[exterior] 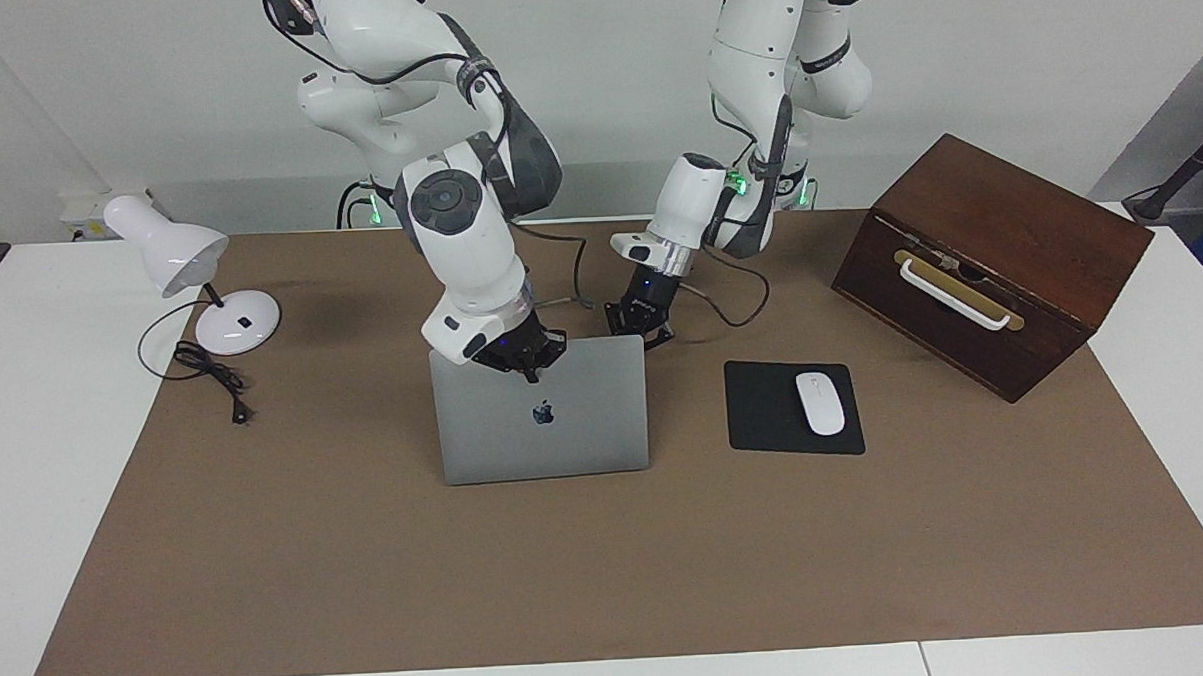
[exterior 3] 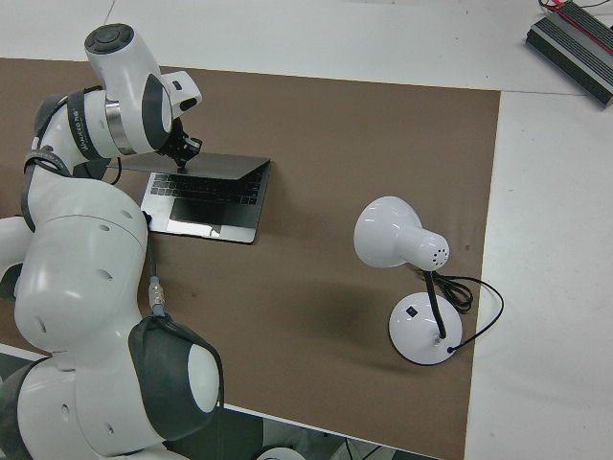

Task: Close laptop with both arms
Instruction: 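Press the lid flat onto the keyboard with the right gripper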

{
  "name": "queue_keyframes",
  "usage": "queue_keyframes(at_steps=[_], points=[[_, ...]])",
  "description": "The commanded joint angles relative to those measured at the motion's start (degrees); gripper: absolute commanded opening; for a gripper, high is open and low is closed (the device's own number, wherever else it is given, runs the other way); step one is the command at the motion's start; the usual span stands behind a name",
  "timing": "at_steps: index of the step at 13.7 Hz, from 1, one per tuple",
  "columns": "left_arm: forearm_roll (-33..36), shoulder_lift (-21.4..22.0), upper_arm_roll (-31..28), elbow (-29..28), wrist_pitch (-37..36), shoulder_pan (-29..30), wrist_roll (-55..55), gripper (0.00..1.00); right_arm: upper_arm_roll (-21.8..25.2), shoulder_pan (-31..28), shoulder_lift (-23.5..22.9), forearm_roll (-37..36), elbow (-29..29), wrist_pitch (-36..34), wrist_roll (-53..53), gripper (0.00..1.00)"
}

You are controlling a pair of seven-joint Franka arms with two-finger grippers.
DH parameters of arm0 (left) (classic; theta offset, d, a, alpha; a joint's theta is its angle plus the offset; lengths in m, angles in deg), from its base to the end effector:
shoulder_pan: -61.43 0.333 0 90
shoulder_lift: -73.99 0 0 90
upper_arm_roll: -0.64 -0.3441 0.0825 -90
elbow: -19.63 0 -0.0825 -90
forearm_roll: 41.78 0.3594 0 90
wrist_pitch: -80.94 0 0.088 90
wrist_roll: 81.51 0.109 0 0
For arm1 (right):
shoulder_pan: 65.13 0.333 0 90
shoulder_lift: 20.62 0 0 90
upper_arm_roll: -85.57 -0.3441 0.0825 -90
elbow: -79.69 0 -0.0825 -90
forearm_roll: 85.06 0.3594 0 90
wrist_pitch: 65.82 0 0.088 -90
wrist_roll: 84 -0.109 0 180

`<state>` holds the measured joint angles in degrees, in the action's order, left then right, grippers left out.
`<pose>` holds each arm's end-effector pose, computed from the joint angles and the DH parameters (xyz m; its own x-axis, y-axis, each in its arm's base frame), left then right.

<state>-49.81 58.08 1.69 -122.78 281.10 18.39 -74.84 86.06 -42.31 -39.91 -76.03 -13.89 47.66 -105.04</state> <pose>0.3856 -0.3497 0.3148 0.5495 -0.5057 0.6651 -0.6633 -0.7481 -0.0208 0.5918 0.2548 0.4595 0.9983 -0.0360 -0.0451 -0.0418 -0.9900 -0.1346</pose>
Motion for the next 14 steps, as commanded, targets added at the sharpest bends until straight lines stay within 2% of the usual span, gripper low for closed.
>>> queue_keyframes(at_steps=[1, 14], points=[[0.5, -3.5, -0.8, 0.3, 0.7, -0.2, 1.8, 0.0, -0.4, -0.8, 0.2, 1.9, -1.9, 0.7, 1.5, 0.0], [0.5, -4.4, -0.7, 0.1, 0.7, -0.1, 1.9, 0.0, -0.5, -0.5, -1.4, 1.9, -5.3, 7.7, 1.5, 0.0]])
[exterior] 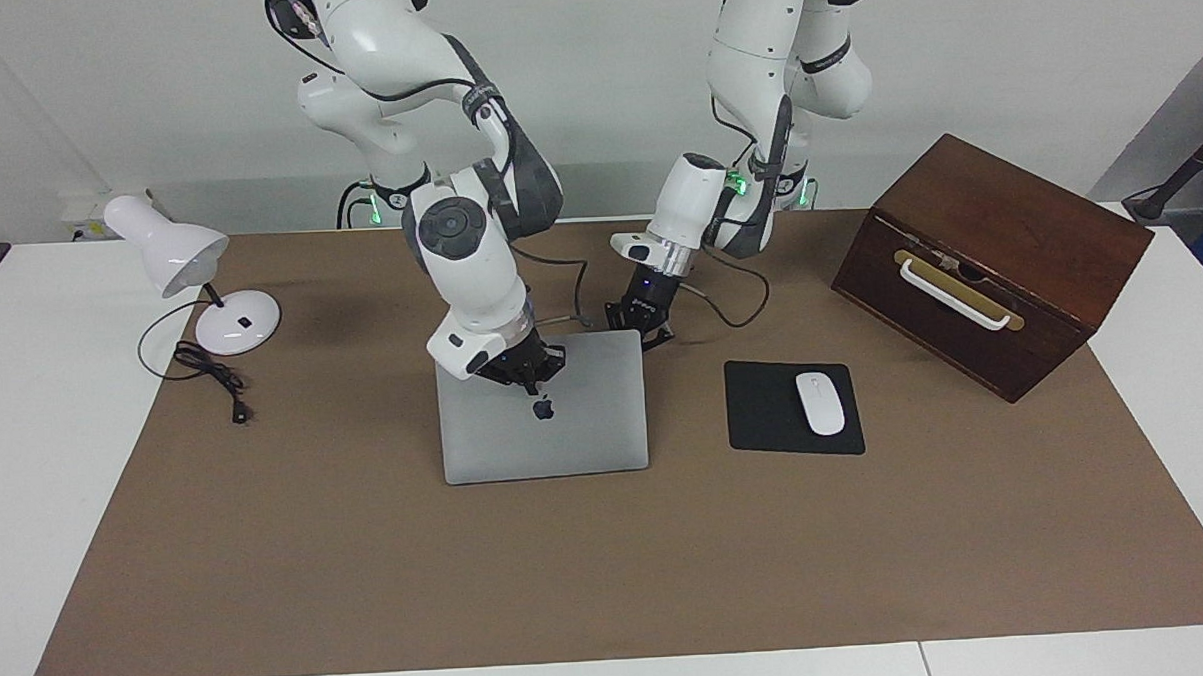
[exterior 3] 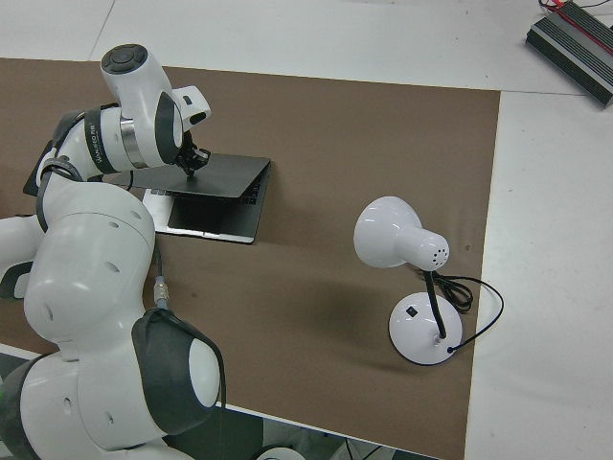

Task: Close laptop with both arms
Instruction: 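Press the lid flat onto the keyboard with the right gripper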

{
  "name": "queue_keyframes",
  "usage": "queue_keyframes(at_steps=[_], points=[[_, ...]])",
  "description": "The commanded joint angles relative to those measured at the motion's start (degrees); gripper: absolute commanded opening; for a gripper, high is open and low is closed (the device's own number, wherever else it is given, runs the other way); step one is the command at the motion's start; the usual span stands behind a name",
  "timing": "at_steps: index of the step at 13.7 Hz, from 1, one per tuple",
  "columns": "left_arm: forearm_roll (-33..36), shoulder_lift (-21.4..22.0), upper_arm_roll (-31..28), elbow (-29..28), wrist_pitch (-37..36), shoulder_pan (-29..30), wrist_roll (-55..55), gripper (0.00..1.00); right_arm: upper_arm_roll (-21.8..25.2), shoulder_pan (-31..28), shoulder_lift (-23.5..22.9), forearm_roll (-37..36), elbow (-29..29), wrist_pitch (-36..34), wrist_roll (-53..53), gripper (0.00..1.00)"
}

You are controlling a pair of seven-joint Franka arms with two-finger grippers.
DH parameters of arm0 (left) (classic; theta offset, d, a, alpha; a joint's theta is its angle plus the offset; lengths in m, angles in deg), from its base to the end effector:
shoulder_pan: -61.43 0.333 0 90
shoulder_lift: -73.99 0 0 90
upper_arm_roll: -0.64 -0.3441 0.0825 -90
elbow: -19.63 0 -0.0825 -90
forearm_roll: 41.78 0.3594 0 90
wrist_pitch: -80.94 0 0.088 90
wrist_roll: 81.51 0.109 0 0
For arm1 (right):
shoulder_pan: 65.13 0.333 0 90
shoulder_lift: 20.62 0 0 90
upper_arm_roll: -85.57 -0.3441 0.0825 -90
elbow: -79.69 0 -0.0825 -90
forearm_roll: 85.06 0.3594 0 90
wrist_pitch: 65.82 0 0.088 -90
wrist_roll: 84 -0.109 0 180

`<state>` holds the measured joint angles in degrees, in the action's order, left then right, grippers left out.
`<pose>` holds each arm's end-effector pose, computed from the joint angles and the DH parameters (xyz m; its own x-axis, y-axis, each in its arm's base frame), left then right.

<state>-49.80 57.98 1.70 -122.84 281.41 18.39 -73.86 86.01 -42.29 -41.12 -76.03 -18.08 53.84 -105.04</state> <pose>0.3853 -0.3496 0.3143 0.5365 -0.5176 0.6666 -0.6725 -0.7393 -0.0328 0.5924 0.2535 0.4226 0.9983 -0.0501 -0.0309 -0.0538 -0.9896 -0.1334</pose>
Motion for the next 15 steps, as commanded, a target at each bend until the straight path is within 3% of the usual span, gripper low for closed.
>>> queue_keyframes(at_steps=[1, 15], points=[[0.5, -4.3, -0.7, 0.2, 0.4, -0.1, 0.9, 0.0, -0.4, -0.4, -0.4, 1.9, -1.1, 1.6, 1.5, 0.0], [0.5, -4.3, -0.7, -0.1, 0.4, -0.1, 0.9, 0.0, -0.4, 0.4, -3.8, 1.9, -1.4, 7.4, 0.8, 0.0]])
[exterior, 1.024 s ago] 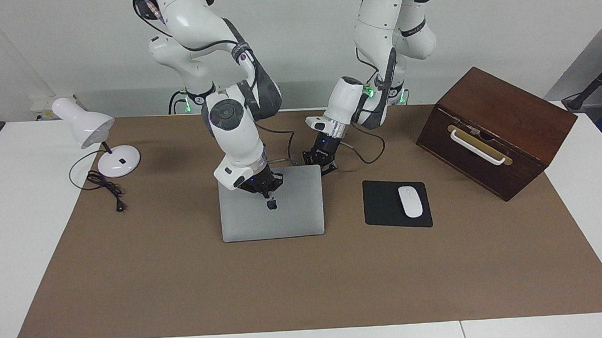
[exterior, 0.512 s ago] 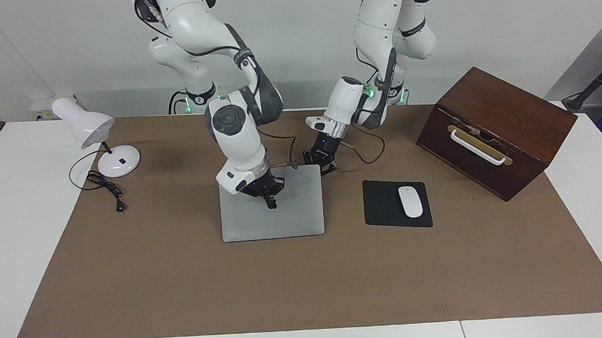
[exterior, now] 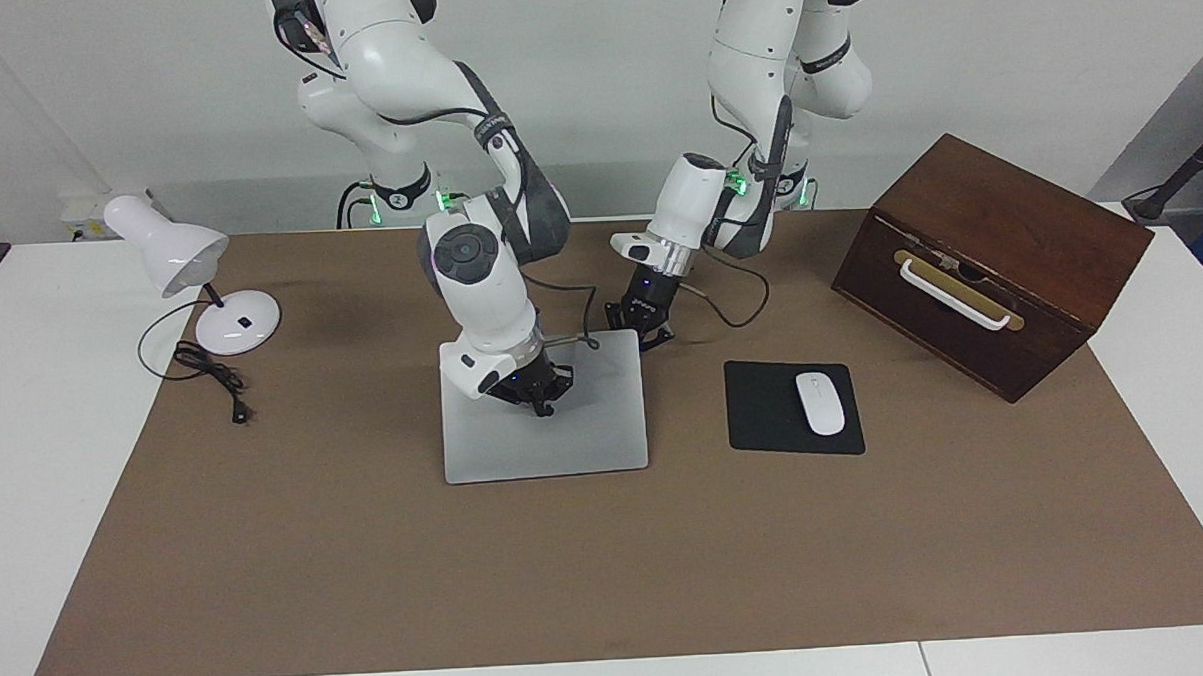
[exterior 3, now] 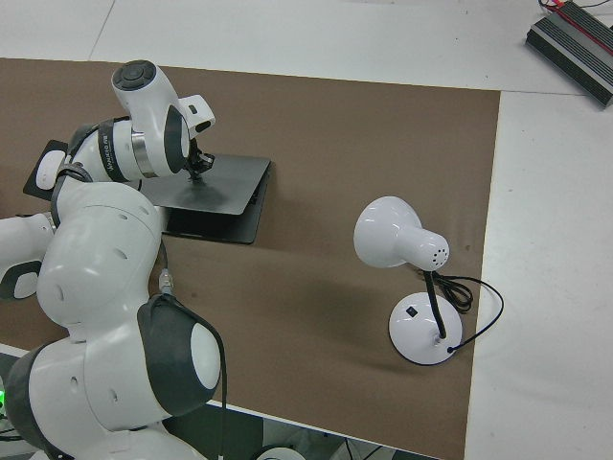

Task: Close laptop with both arms
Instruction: 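Press the lid flat onto the keyboard with the right gripper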

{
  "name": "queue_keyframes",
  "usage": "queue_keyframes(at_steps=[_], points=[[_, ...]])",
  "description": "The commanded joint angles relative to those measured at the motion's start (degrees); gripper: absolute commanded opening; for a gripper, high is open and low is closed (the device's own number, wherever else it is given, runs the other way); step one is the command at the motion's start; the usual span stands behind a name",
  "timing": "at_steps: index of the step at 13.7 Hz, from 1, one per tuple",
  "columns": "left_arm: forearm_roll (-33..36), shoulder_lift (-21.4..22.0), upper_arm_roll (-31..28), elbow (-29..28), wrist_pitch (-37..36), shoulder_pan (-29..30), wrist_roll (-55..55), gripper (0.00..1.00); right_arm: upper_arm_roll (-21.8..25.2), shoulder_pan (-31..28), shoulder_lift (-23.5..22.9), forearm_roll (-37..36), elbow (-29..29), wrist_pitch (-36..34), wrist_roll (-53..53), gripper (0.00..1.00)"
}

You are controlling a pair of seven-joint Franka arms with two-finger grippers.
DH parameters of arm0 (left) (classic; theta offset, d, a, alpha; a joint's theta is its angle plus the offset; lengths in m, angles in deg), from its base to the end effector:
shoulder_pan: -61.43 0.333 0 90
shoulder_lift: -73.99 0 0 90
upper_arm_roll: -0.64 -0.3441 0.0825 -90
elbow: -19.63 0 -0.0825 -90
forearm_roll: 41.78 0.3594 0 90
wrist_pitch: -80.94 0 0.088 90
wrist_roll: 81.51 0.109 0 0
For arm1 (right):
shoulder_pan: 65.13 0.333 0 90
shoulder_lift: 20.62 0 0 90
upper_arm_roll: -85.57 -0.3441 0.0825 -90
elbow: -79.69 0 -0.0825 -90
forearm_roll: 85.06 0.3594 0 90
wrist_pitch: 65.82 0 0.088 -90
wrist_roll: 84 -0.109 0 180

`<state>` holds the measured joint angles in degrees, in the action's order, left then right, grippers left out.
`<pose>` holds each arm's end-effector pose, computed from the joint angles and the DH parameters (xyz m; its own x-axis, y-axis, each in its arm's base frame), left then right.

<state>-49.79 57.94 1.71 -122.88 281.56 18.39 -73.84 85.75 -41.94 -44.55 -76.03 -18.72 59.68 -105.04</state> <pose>0.3851 -0.3495 0.3140 0.5354 -0.5175 0.6674 -0.6728 -0.7390 -0.0333 0.6022 0.2624 0.3879 0.9986 -0.0533 -0.0013 -0.0530 -0.9887 -0.1402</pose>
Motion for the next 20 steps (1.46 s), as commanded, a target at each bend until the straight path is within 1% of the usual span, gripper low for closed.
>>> queue_keyframes(at_steps=[1, 7, 13, 20], points=[[0.5, -4.2, -0.7, -0.1, 0.2, 0.0, 0.9, 0.0, -0.2, 0.0, -0.4, 1.9, -0.7, 1.8, 0.8, 0.0], [0.5, -4.2, -0.7, -0.1, 0.2, -0.1, 0.9, 0.0, -0.2, 0.0, -1.7, 1.9, -1.0, 3.9, 0.7, 0.0], [0.5, -4.2, -0.7, -0.1, 0.2, -0.1, 0.9, 0.0, -0.2, 0.1, -1.9, 1.9, -1.1, 3.9, 0.7, 0.0], [0.5, -4.2, -0.7, -0.1, 0.2, -0.1, 0.9, 0.0, -0.2, 0.0, 0.0, 1.9, -0.4, -0.4, 0.7, 0.0]])
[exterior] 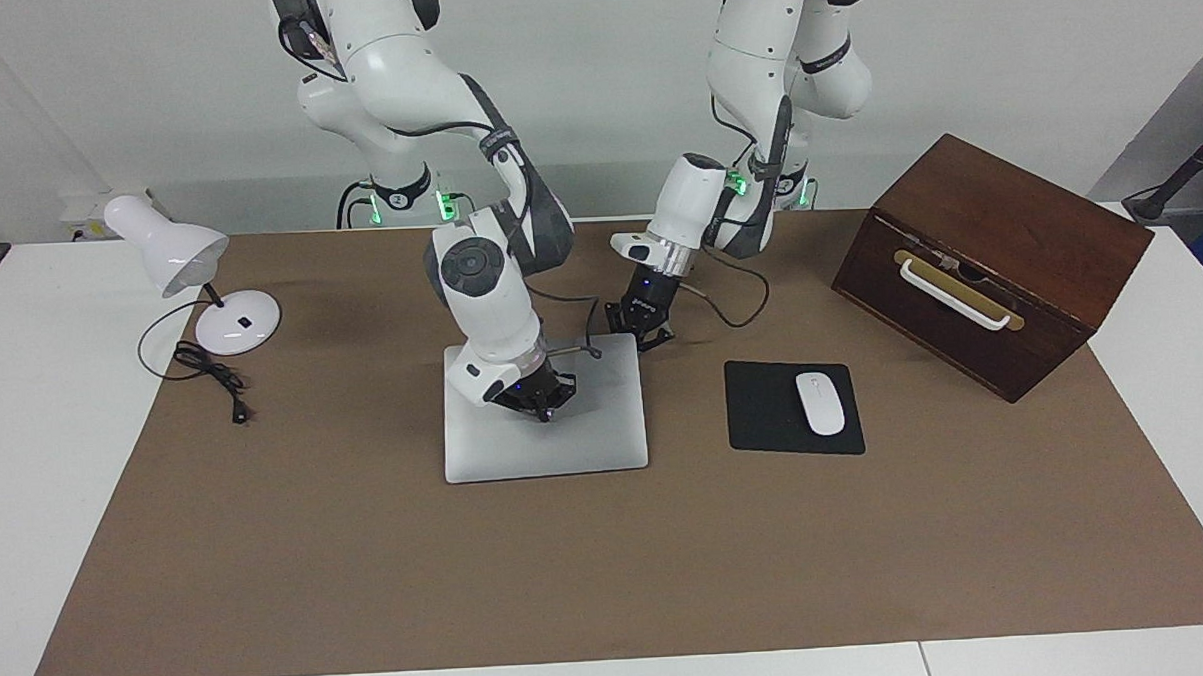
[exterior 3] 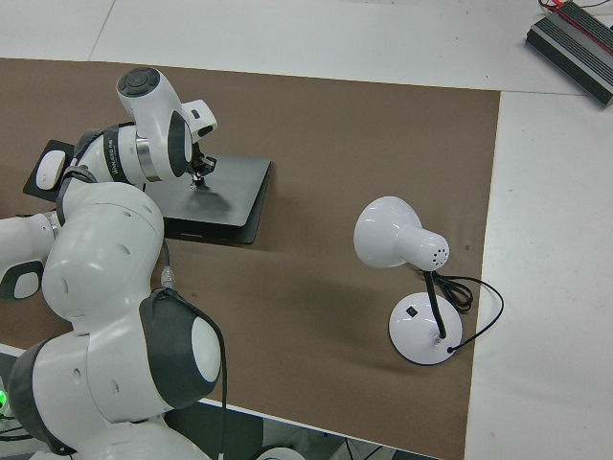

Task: Close laptop with both arms
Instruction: 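Press the lid flat onto the keyboard with the right gripper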

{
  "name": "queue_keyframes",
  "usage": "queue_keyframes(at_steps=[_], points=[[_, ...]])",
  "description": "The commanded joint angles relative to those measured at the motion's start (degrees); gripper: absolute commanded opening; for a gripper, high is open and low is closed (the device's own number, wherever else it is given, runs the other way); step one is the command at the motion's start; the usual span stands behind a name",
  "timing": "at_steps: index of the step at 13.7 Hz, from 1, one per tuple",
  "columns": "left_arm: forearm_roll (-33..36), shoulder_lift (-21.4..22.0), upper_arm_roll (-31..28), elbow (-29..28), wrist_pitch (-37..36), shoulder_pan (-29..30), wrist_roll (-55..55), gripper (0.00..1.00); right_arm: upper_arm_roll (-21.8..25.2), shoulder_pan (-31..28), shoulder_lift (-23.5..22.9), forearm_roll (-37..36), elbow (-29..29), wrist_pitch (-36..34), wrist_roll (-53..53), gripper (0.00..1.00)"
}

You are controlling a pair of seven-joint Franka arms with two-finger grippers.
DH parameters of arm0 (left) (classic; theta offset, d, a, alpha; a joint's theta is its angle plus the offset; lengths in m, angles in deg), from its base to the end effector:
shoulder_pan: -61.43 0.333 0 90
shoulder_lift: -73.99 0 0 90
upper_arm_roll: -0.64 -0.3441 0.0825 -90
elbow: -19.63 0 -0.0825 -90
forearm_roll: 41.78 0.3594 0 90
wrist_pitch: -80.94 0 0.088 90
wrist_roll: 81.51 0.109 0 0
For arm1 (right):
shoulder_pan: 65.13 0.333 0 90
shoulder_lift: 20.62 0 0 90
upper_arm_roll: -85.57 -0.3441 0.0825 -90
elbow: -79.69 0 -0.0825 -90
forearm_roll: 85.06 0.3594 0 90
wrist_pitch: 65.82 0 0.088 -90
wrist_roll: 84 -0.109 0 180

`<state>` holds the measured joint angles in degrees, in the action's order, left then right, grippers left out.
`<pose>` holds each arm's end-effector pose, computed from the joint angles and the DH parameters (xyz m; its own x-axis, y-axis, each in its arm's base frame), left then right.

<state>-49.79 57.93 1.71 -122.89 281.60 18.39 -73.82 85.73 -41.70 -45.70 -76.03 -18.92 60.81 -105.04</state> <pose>0.3851 -0.3495 0.3140 0.5350 -0.5177 0.6677 -0.6730 -0.7389 -0.0336 0.6032 0.2656 0.3750 0.9987 -0.0514 -0.0042 -0.0515 -0.9892 -0.1370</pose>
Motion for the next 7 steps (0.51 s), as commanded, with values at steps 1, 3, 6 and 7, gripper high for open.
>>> queue_keyframes(at_steps=[1, 3, 6, 7], points=[[0.5, -4.2, -0.7, 0.0, 0.3, 0.0, 0.8, 0.0, -0.2, -0.2, 1.4, 1.9, 0.1, -2.2, 0.7, 0.0], [0.5, -4.2, -0.7, 0.0, 0.2, 0.7, 0.8, 0.0, -0.2, -0.3, 2.1, 1.9, 0.4, -3.5, 0.7, 0.0], [0.4, -4.2, -0.7, 0.0, 0.2, 0.9, 0.7, 0.0, -0.1, -1.3, 3.6, 1.7, 1.8, -6.7, 1.6, 0.0], [0.2, -4.1, -0.7, 0.0, 0.2, 0.9, 0.7, 0.0, 0.3, -1.6, 4.5, 1.7, 1.9, -7.8, 2.6, 0.0]])
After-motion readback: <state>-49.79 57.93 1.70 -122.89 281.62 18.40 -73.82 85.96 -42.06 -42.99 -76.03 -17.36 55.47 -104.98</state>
